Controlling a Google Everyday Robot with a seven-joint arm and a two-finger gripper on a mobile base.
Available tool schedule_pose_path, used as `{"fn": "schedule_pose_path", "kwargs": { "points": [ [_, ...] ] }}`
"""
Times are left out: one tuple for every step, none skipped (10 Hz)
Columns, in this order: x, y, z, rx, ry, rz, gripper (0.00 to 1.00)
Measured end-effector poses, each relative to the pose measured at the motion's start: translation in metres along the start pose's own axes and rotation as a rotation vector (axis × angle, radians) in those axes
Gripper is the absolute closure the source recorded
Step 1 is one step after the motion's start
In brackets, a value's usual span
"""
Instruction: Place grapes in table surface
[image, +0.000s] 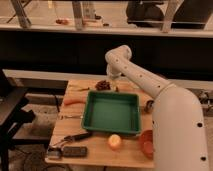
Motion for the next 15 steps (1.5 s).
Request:
{"fn": "schedule_pose_path", "kwargs": {
  "points": [
    [0.002,-0.007,0.0,0.028,-0.006,-0.007,0.2],
    [0.007,-0.011,0.0,0.052,-0.009,-0.009,0.2],
    [0.011,-0.013,0.002,0.069,-0.013,-0.01,0.2],
    [0.013,-0.016,0.005,0.085,-0.018,-0.013,0.2],
    [0.012,-0.017,0.01,0.096,-0.023,-0.018,0.2],
    [0.013,-0.019,0.014,0.107,-0.027,-0.019,0.2],
    [0.015,-0.02,0.017,0.112,-0.029,-0.02,0.2],
    [0.018,-0.021,0.023,0.119,-0.029,-0.019,0.2],
    [0.019,-0.023,0.026,0.128,-0.029,-0.022,0.2],
    [0.019,-0.025,0.03,0.135,-0.034,-0.025,0.2],
    [0.02,-0.027,0.036,0.147,-0.034,-0.032,0.2],
    [0.02,-0.028,0.037,0.151,-0.034,-0.034,0.2],
    [0.02,-0.03,0.043,0.162,-0.032,-0.042,0.2],
    [0.02,-0.032,0.049,0.168,-0.028,-0.046,0.2],
    [0.02,-0.034,0.055,0.171,-0.023,-0.045,0.2]
  ]
}}
